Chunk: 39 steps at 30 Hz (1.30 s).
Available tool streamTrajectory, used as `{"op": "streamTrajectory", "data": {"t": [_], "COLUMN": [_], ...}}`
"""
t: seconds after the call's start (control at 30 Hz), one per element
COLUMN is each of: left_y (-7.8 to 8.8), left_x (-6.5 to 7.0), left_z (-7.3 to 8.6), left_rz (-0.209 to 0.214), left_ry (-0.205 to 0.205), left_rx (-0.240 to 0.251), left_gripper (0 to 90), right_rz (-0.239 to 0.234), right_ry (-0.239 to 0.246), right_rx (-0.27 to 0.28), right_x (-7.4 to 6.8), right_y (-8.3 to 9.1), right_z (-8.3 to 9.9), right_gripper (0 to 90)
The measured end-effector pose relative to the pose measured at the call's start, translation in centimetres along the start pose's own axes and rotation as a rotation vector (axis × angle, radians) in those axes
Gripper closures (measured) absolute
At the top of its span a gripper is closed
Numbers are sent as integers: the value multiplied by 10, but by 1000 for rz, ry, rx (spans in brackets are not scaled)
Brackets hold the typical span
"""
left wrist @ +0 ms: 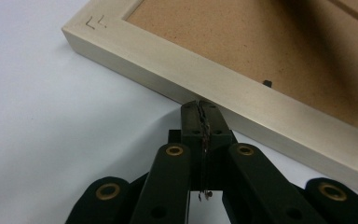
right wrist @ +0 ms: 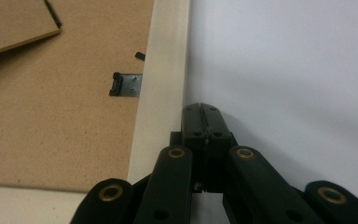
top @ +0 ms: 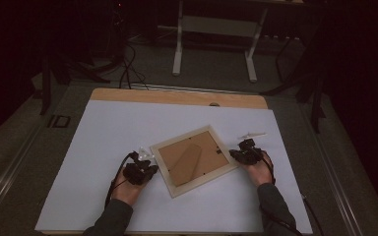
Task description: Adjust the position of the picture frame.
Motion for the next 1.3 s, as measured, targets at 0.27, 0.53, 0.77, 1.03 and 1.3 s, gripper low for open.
{"op": "streamTrajectory", "data": {"t": [0.27,0.53,0.77,1.03,1.3], "left_y": [4,8,12,17,17], "left_x": [1,3,8,12,13], "left_z": [4,9,13,18,19], "left_rz": [11,13,32,50,43], "left_ry": [-26,-53,-48,-78,-78], "left_rx": [-14,-23,-26,-40,-45], "left_gripper": [900,900,895,885,900], "right_rz": [-22,-24,-12,-28,-38], "right_ry": [-7,-2,3,-13,-41], "right_rx": [16,4,20,41,67], "right_x": [-8,-14,-19,-24,-28], "right_y": [2,6,11,18,22], "right_z": [5,11,19,29,36], "right_gripper": [900,900,900,900,900]}}
Point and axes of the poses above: each handheld gripper's, and its own axes: y roughly backward along the jaws, z roughly out of its underside, x roughly to its right, the point moved 9 cm from there along -y, roughly forward along the jaws, and after that the axes turned 2 degrees about -z, right-handed, at the moved point
